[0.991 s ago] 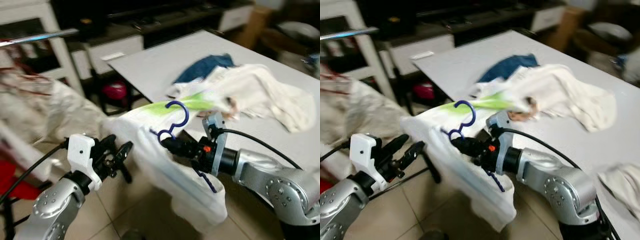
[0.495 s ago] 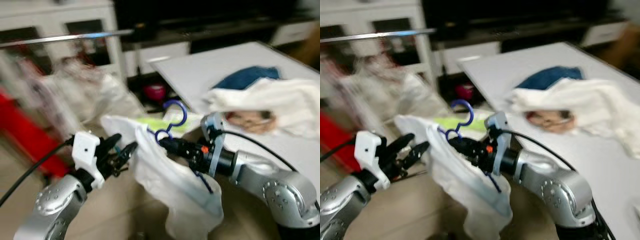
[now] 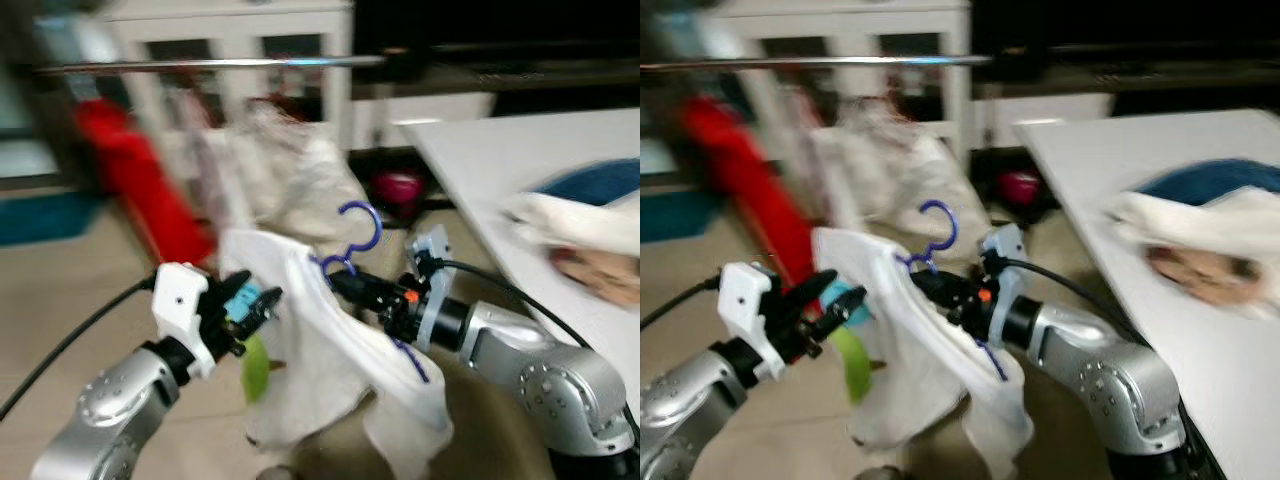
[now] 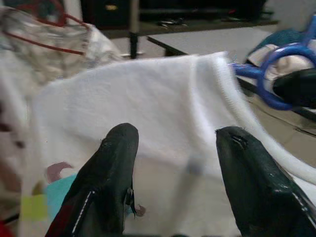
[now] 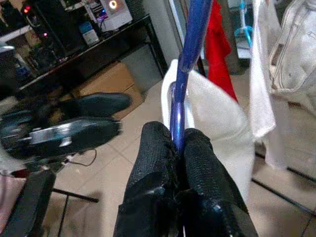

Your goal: Hang hanger

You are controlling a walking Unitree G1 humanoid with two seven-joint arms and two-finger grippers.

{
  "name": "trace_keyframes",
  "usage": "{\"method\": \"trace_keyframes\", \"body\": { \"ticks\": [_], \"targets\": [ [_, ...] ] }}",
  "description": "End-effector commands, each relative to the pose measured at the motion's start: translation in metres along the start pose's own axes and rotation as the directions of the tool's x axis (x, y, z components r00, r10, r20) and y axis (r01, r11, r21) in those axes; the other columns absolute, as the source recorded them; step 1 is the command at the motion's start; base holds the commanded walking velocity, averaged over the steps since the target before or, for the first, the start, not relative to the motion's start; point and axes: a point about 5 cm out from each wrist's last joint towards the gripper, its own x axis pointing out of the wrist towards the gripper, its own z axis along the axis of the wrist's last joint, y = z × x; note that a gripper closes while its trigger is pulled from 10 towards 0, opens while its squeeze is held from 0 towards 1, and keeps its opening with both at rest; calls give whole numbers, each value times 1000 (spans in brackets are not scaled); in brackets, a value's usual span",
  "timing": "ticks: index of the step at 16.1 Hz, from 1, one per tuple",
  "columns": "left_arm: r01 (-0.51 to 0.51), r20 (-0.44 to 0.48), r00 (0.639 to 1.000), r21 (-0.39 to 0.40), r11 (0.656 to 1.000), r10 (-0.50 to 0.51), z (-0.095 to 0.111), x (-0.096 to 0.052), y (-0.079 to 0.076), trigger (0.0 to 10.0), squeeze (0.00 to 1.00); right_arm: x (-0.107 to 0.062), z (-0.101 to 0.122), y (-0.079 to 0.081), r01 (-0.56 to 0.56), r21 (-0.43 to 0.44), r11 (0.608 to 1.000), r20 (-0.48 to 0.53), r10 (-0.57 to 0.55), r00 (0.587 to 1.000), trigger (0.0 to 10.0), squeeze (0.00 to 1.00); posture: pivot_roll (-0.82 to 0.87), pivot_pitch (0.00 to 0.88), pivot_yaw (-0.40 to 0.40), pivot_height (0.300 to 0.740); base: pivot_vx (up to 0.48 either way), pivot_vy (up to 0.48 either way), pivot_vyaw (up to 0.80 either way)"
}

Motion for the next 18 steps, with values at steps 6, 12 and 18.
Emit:
{"method": "trace_keyframes", "body": {
  "ticks": [6,12,18],
  "targets": [
    [-116,-59,991,69,991,120,-5,21,15,10000,0,31,13,-34,312,-49,949,111,-305,946,10000,0,50,0,12,740,0,0,800],
    [-108,22,994,61,992,107,12,53,19,10000,1000,48,16,-29,270,-35,962,168,-261,951,10000,0,57,0,-2,740,0,0,133],
    [-23,28,999,137,990,19,16,83,9,10000,0,49,21,-14,119,-32,992,217,-109,970,10000,0,44,0,4,740,0,0,0]
  ]
}}
